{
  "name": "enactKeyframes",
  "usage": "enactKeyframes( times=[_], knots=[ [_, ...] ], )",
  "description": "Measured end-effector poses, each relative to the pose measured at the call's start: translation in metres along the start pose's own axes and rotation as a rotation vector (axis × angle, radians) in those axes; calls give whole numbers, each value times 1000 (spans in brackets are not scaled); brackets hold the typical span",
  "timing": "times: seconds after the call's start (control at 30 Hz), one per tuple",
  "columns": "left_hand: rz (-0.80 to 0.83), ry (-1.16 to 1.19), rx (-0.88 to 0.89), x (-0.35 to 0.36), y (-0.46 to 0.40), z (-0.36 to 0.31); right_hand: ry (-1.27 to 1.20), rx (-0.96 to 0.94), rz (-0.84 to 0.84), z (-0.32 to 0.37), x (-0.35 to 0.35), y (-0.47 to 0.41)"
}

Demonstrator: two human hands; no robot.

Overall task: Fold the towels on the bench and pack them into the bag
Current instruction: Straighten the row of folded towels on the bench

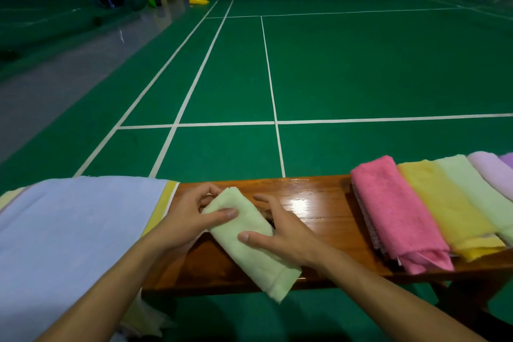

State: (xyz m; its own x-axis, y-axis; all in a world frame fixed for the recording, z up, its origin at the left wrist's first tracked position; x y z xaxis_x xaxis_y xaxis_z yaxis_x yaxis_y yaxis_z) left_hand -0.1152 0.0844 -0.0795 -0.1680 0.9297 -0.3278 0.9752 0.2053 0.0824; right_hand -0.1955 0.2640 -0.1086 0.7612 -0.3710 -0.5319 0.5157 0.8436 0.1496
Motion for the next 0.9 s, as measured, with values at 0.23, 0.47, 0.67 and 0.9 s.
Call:
enactKeyframes(
  times=[0.23, 0.47, 0.67, 0.9],
  knots=[
    [-9, 23, -36, 4, 3, -14, -106, -77, 8, 19, -12, 24],
    [-119, 155, -112, 33, 1, -31, -88, -177, -18, 24, -32, 68],
    [-212, 456, -191, 83, -26, -44, -87, -167, -173, 2, -76, 98],
    [-28, 666, 62, 169, -63, -107, -81, -123, -479, -30, -150, 141]
  ],
)
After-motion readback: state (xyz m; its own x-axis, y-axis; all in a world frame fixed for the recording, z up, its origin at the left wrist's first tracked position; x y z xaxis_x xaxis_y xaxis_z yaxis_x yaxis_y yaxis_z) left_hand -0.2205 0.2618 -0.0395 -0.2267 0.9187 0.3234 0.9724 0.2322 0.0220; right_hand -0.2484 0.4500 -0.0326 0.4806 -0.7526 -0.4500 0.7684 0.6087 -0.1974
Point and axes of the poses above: each hand's wrist, its own y-axis away from the middle knuckle, its own x-axis out of the palm, z = x × y, the point moved 8 cm from there along -y, towards the middle knuckle, and after that the axes turned 4 degrees about z, right-handed, at the moved point
